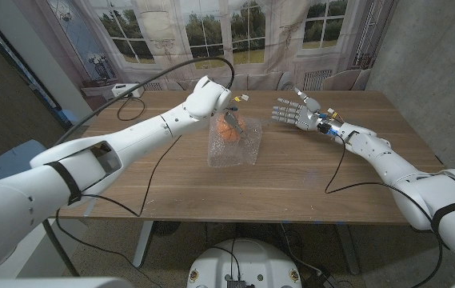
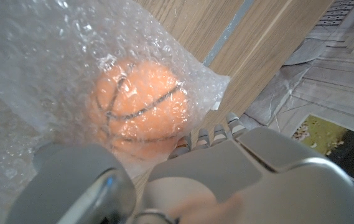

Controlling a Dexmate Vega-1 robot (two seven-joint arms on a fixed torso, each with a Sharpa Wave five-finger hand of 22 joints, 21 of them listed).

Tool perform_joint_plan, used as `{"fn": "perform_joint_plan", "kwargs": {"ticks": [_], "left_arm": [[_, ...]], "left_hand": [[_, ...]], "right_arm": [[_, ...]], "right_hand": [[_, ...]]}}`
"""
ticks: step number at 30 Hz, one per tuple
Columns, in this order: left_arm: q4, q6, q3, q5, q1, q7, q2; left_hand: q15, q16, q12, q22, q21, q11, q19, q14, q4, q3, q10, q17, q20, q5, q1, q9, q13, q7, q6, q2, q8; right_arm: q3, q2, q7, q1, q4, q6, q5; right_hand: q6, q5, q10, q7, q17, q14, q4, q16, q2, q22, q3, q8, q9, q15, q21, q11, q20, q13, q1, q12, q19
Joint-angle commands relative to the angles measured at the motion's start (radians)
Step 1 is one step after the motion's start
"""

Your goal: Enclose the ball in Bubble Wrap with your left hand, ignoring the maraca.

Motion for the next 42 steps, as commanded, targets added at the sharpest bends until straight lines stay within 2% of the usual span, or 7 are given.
{"fn": "perform_joint_plan", "kwargs": {"ticks": [1,17,23,27,30,34,42], "left_arm": [[-0.035,0.001,-0.104,-0.123,0.025,0.012,0.013],[-0.109,0.041,-0.229,-0.169,0.076,0.084,0.038],[-0.163,0.021,-0.357,-0.255,0.189,0.274,0.045],[-0.179,-0.042,-0.481,-0.362,0.289,0.426,0.019],[-0.185,-0.095,-0.588,-0.445,0.384,0.56,-0.03],[-0.177,-0.139,-0.691,-0.533,0.458,0.627,-0.106],[-0.119,-0.222,-0.825,-0.661,0.522,0.603,-0.22]], "left_hand": [[0.006,0.003,0.008,0.005,-0.014,0.017,-0.308,-0.241,0.004,-0.022,-0.148,0.002,0.008,0.015,-0.013,0.0,-0.002,0.09,0.004,0.005,0.008],[0.005,0.016,0.043,0.02,-0.105,0.026,-0.293,-0.247,0.043,-0.045,-0.164,-0.002,0.008,0.109,-0.03,-0.001,-0.047,0.09,0.006,0.039,0.009],[0.005,0.021,0.046,0.02,-0.093,0.022,-0.231,-0.223,0.064,-0.037,-0.163,-0.002,0.007,0.114,-0.034,-0.003,-0.048,-0.062,-0.162,0.078,-0.013],[0.006,0.027,0.045,0.02,-0.087,0.003,-0.204,-0.201,0.074,-0.031,-0.168,-0.002,0.007,0.112,-0.034,-0.005,-0.05,-0.114,-0.203,0.103,-0.012],[0.005,0.028,0.043,0.02,-0.084,-0.025,-0.189,-0.187,0.086,-0.025,-0.172,-0.003,0.007,0.106,-0.038,-0.008,-0.052,-0.148,-0.229,0.13,-0.011],[0.002,0.04,0.049,0.02,-0.077,-0.052,-0.162,-0.14,0.104,-0.018,-0.153,-0.004,0.006,0.092,-0.05,-0.011,-0.058,-0.176,-0.21,0.171,0.002],[0.001,0.053,0.069,0.019,-0.068,-0.061,-0.12,-0.061,0.119,-0.01,-0.08,-0.011,0.006,0.053,-0.056,-0.016,-0.07,-0.21,-0.182,0.221,0.006]], "right_arm": [[-0.004,0.008,0.004,0.009,0.017,0.009,-0.001],[-0.007,0.016,0.014,0.02,0.041,0.024,-0.01],[-0.011,0.023,0.018,0.032,0.057,0.044,-0.02],[-0.019,0.035,0.035,0.056,0.098,0.073,-0.037],[-0.027,0.046,0.051,0.078,0.139,0.113,-0.055],[-0.025,0.062,0.058,0.092,0.177,0.173,-0.071],[0.025,0.127,0.075,0.112,0.275,0.382,-0.066]], "right_hand": [[0.005,0.006,0.004,-0.005,0.005,0.009,0.006,0.007,0.003,0.004,0.005,0.001,0.002,-0.003,0.008,0.003,0.001,0.002,-0.005,0.006,0.007],[0.006,0.007,0.005,-0.006,0.005,0.008,0.009,0.005,0.001,0.004,0.003,0.002,0.002,-0.003,0.007,0.004,0.003,0.002,-0.01,0.006,0.004],[0.006,0.007,0.005,-0.006,0.005,0.004,0.01,0.003,-0.001,0.004,0.002,0.002,0.002,-0.004,0.004,0.004,0.003,0.002,-0.011,0.006,-0.002],[0.006,0.008,0.0,-0.007,0.005,-0.01,0.01,-0.003,-0.003,0.004,0.002,0.002,0.002,-0.001,-0.003,0.0,0.005,0.002,-0.012,0.004,-0.02],[0.007,0.008,-0.006,-0.009,0.004,-0.035,0.009,-0.011,-0.005,0.003,0.002,0.003,0.002,-0.002,-0.019,-0.006,0.017,0.002,-0.011,0.002,-0.067],[0.017,0.009,-0.032,-0.013,0.002,-0.109,0.003,-0.021,-0.013,0.002,0.002,0.005,0.001,-0.006,-0.04,-0.024,0.052,0.002,-0.007,0.0,-0.213],[0.059,0.011,-0.058,-0.023,-0.002,-0.2,-0.014,-0.028,-0.025,-0.002,0.004,0.014,0.001,-0.052,-0.042,-0.056,0.016,0.001,0.009,-0.001,-0.367]]}}
